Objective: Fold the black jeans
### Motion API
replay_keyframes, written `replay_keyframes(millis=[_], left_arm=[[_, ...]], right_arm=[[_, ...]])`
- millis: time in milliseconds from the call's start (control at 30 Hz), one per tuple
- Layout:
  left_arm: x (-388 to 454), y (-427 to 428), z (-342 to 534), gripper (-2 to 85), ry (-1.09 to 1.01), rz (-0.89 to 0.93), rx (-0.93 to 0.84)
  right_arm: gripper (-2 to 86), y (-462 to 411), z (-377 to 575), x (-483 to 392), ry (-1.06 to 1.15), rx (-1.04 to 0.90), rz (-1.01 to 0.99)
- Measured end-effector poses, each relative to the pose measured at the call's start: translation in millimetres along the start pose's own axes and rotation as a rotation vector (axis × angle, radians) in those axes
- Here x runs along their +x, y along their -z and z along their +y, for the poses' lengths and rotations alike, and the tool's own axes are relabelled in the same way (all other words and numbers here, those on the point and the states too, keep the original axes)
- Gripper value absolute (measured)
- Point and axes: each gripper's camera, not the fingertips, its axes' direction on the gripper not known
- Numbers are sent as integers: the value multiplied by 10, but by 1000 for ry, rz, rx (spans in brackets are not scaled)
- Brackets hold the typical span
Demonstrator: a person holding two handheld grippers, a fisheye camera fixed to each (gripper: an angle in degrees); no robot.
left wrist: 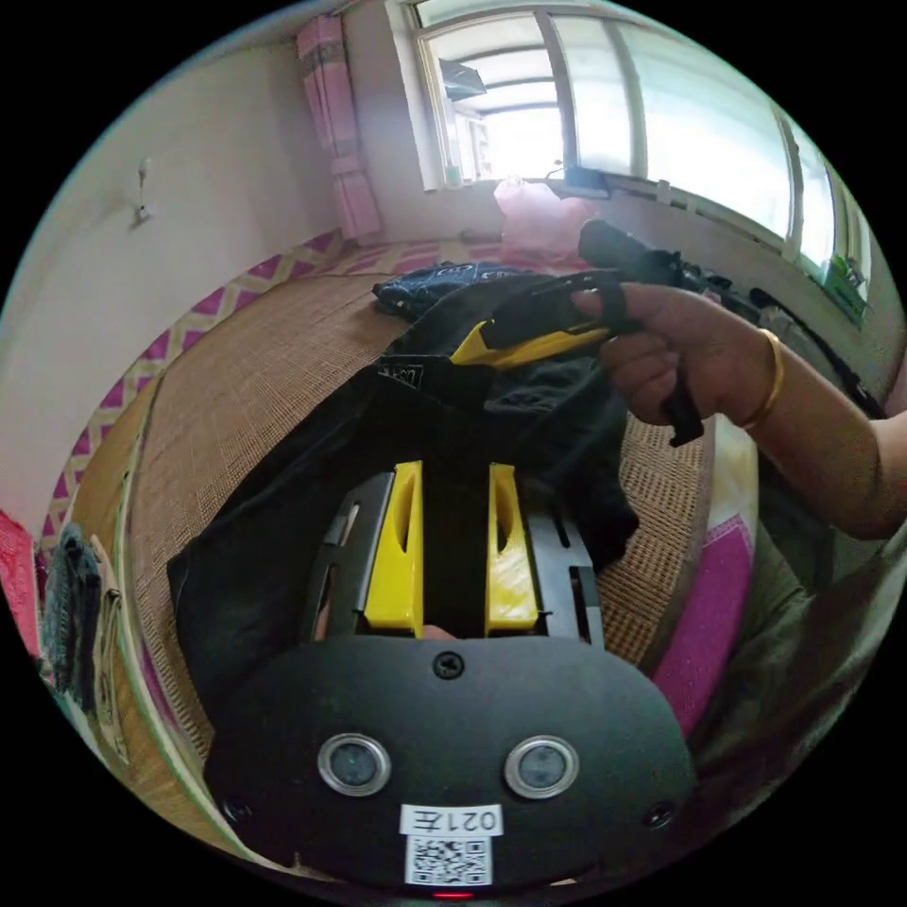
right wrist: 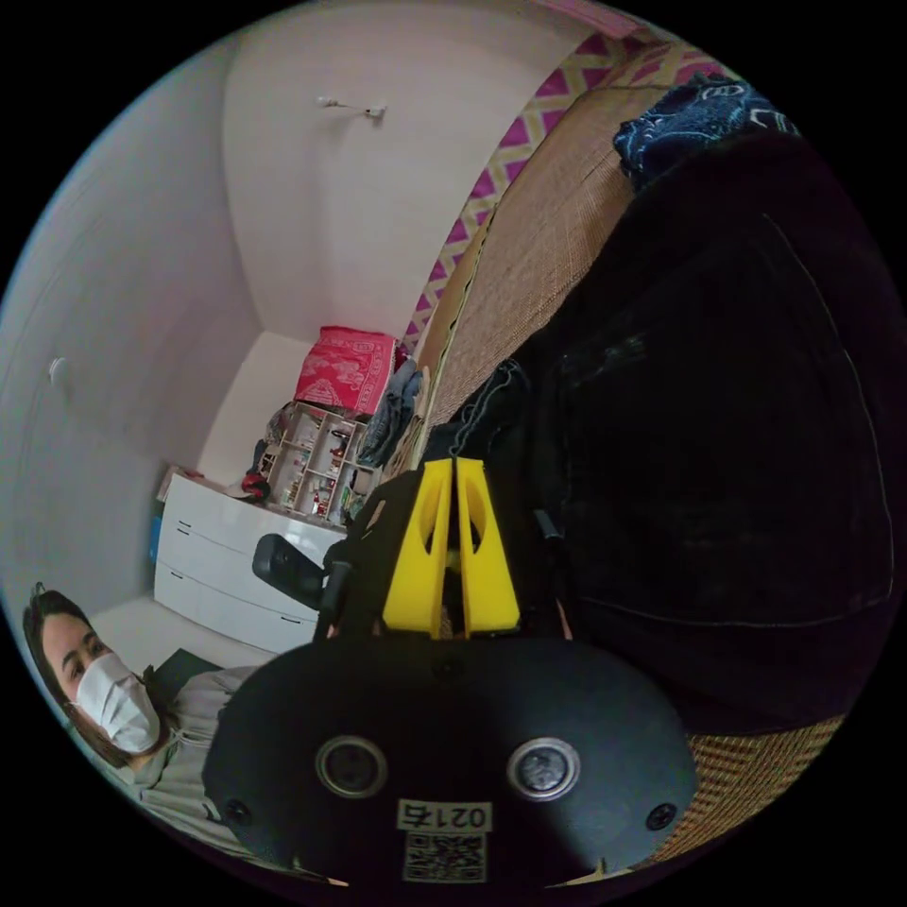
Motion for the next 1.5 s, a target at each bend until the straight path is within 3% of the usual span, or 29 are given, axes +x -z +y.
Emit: replay_keyframes(millis=[167,367,533,700,867,933,1100,1267,1500], left_arm=[[-521,230,203,25,146,47,53],[-1731,1194,1032,9,433,140,312],[-3023,2420,2297,4,728,4,522],[-4100,2950,3589,7,1010,-202,459],[-4995,2449,4761,18,1329,17,240],[-5216,2386,5149,17,1443,177,354],[-5450,2818,5552,-3,1497,22,523],[-5666,2953,5453,19,1326,-18,385],[-6028,2728,4981,64,1197,-71,207]], right_arm=[[-4,126,-38,-142,64,34,-3],[-7,634,111,-92,86,155,-138],[-7,863,344,-40,92,134,-121],[-7,792,534,-161,125,79,-127],[-7,517,612,-391,153,13,-131],[-7,358,614,-512,160,-31,-118],[-7,153,575,-776,216,-83,-78],[-4,-25,379,-990,310,-106,37],[50,-337,-263,-1299,499,-103,431]])
